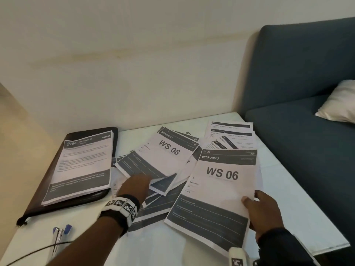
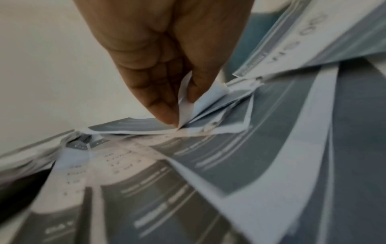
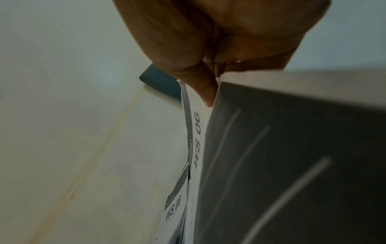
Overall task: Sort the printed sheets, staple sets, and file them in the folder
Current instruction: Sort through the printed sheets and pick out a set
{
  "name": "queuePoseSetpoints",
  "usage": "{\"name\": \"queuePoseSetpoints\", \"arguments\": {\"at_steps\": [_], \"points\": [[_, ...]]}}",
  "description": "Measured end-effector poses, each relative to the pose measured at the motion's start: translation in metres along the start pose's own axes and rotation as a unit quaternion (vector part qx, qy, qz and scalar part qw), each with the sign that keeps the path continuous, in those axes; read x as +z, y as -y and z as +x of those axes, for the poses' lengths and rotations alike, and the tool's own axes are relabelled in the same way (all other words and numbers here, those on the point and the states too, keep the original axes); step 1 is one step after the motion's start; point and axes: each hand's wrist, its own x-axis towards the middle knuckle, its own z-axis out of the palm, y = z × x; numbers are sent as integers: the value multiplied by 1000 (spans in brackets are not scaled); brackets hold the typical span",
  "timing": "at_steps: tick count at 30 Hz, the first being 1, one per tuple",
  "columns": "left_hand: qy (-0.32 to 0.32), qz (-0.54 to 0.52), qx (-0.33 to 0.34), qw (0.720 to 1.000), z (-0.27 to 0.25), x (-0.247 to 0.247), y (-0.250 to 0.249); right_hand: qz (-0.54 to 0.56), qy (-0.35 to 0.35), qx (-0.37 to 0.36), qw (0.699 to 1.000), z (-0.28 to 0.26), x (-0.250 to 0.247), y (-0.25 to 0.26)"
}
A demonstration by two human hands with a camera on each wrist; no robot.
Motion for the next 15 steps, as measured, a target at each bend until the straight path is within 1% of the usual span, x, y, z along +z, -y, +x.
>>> {"name": "queuePoseSetpoints", "arguments": {"at_steps": [2,4,6,7,10,11,13,15], "points": [[-30,-54,-28,998,-4,-15,3,9,-2,0,1000,1,-2,0],[-53,-104,-40,992,-13,-26,5,19,-11,2,1000,1,-4,1],[-68,-142,-38,987,-29,-31,-1,32,-35,-1,999,3,-6,2],[-69,-153,-31,985,-39,-33,-7,40,-59,-3,997,4,-8,3],[-50,-149,23,987,-76,-32,-32,86,-147,-10,985,7,-20,4],[-44,-153,36,987,-90,-32,-42,100,-164,-8,981,6,-24,5],[-47,-152,67,985,-115,-29,-59,104,-177,-5,979,7,-31,5],[-30,-150,115,982,-130,-25,-71,90,-166,-5,982,6,-33,4]]}}
